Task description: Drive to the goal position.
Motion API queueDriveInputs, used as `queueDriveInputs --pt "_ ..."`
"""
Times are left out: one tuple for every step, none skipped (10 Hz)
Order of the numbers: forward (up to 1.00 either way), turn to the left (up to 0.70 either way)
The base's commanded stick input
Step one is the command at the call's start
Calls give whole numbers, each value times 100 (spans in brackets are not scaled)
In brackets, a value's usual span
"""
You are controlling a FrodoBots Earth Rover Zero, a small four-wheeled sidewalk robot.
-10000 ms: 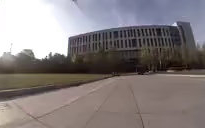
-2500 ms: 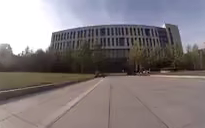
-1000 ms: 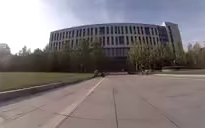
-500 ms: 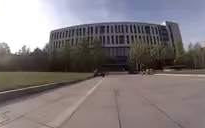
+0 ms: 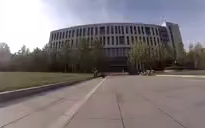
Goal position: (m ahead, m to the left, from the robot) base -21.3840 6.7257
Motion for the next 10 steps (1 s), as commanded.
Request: queueDriveInputs --pt "70 0" --pt "70 0" --pt "70 0" --pt "70 -8" --pt "70 -30" --pt "70 -35" --pt "70 -35" --pt "70 -35" --pt "70 -35" --pt "70 -35"
